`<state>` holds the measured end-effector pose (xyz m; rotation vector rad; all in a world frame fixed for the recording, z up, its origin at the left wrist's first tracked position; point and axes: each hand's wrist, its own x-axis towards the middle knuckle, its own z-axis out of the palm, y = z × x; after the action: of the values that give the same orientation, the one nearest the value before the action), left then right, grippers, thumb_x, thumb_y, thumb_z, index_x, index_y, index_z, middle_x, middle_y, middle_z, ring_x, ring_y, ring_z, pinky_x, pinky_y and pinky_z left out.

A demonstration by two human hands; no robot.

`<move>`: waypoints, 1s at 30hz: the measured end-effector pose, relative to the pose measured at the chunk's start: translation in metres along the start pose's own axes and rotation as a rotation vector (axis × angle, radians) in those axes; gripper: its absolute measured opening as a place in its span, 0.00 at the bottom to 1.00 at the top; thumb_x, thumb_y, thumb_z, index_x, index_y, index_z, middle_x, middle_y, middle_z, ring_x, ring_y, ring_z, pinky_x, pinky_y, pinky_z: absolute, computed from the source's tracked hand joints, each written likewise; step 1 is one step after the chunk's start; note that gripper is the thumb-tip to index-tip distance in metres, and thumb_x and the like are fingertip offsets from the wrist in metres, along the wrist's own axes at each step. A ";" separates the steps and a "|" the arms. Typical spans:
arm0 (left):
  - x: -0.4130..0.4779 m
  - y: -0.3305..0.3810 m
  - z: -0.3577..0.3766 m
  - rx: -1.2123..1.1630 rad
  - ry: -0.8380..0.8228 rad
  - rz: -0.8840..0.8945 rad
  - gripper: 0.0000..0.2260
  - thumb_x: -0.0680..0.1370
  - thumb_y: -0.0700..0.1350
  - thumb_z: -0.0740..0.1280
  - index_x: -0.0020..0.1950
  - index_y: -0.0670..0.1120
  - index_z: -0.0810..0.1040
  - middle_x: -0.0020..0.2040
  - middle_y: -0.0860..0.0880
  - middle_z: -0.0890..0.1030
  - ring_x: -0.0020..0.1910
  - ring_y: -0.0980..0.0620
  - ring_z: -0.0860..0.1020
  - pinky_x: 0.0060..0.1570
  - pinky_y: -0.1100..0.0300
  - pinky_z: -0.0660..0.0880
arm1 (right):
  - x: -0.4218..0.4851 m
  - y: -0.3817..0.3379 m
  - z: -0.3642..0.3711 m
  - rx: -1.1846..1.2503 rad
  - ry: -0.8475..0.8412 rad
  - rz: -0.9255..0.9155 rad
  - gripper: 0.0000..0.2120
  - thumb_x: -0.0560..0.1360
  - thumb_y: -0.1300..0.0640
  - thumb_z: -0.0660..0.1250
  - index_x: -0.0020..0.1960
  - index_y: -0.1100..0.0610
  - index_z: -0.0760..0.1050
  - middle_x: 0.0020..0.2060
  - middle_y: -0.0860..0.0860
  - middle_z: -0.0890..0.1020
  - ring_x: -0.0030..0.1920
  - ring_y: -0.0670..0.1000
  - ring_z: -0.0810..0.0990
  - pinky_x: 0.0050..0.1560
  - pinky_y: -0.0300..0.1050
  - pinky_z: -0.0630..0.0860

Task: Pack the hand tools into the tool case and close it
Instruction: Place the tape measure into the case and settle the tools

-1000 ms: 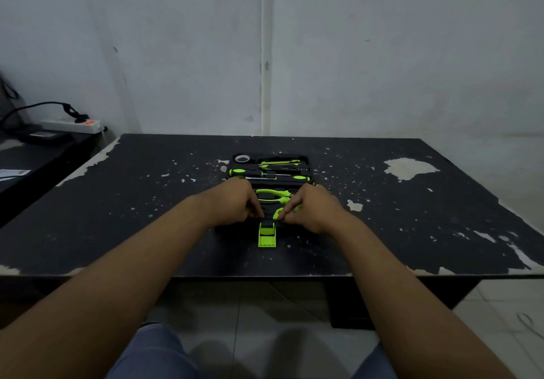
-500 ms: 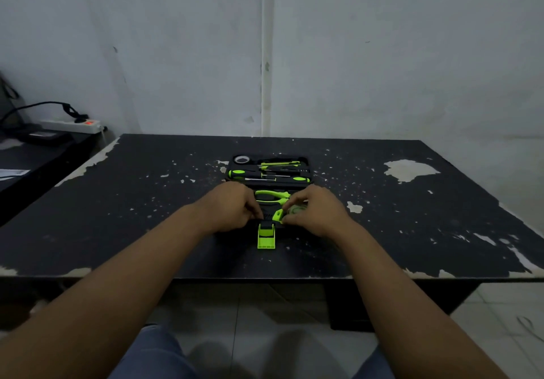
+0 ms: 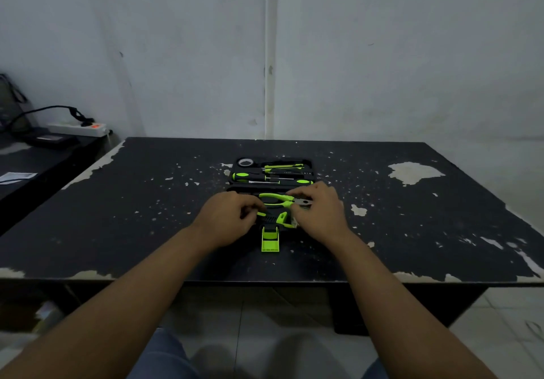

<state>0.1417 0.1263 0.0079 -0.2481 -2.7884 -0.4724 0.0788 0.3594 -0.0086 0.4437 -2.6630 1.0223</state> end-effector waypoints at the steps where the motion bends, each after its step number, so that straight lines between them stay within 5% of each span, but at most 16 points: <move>1: 0.000 0.000 0.004 -0.006 0.034 -0.015 0.11 0.79 0.51 0.67 0.58 0.61 0.84 0.35 0.59 0.81 0.36 0.58 0.77 0.42 0.58 0.73 | 0.001 0.000 0.000 0.000 0.011 0.015 0.16 0.72 0.45 0.72 0.59 0.36 0.83 0.55 0.43 0.77 0.62 0.52 0.73 0.64 0.56 0.72; 7: 0.007 0.001 0.021 -0.034 0.111 -0.177 0.10 0.79 0.53 0.68 0.60 0.59 0.84 0.36 0.59 0.78 0.49 0.49 0.80 0.53 0.51 0.77 | 0.010 0.005 0.008 0.006 -0.015 0.092 0.25 0.73 0.44 0.72 0.69 0.41 0.78 0.62 0.49 0.71 0.67 0.55 0.69 0.69 0.57 0.72; 14: 0.024 0.000 0.035 0.027 0.182 -0.499 0.31 0.77 0.65 0.67 0.76 0.54 0.69 0.68 0.45 0.70 0.69 0.42 0.67 0.66 0.43 0.68 | 0.022 0.015 0.022 0.085 -0.112 0.202 0.39 0.74 0.39 0.74 0.80 0.47 0.65 0.77 0.58 0.65 0.77 0.61 0.65 0.76 0.56 0.68; 18: 0.044 -0.013 0.037 -0.115 0.059 -0.666 0.45 0.76 0.70 0.66 0.82 0.44 0.57 0.79 0.40 0.66 0.78 0.37 0.65 0.72 0.39 0.66 | 0.039 0.018 0.021 0.118 -0.162 0.251 0.45 0.74 0.37 0.74 0.83 0.48 0.59 0.79 0.58 0.66 0.79 0.60 0.65 0.77 0.57 0.67; 26: 0.068 -0.046 0.044 -0.328 -0.009 -0.590 0.50 0.65 0.76 0.65 0.80 0.52 0.60 0.73 0.51 0.76 0.69 0.46 0.77 0.69 0.40 0.73 | 0.066 0.024 0.032 0.105 -0.206 0.263 0.49 0.69 0.32 0.75 0.83 0.44 0.58 0.80 0.57 0.66 0.79 0.61 0.65 0.76 0.57 0.69; 30: 0.074 -0.049 0.037 -0.488 0.012 -0.613 0.31 0.74 0.63 0.74 0.71 0.52 0.68 0.59 0.53 0.82 0.55 0.51 0.81 0.58 0.55 0.74 | 0.081 0.023 0.036 0.104 -0.219 0.254 0.48 0.68 0.32 0.75 0.82 0.43 0.60 0.79 0.58 0.68 0.78 0.61 0.67 0.76 0.57 0.69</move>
<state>0.0518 0.1025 -0.0155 0.5255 -2.6487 -1.2855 -0.0082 0.3354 -0.0210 0.2532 -2.9273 1.2553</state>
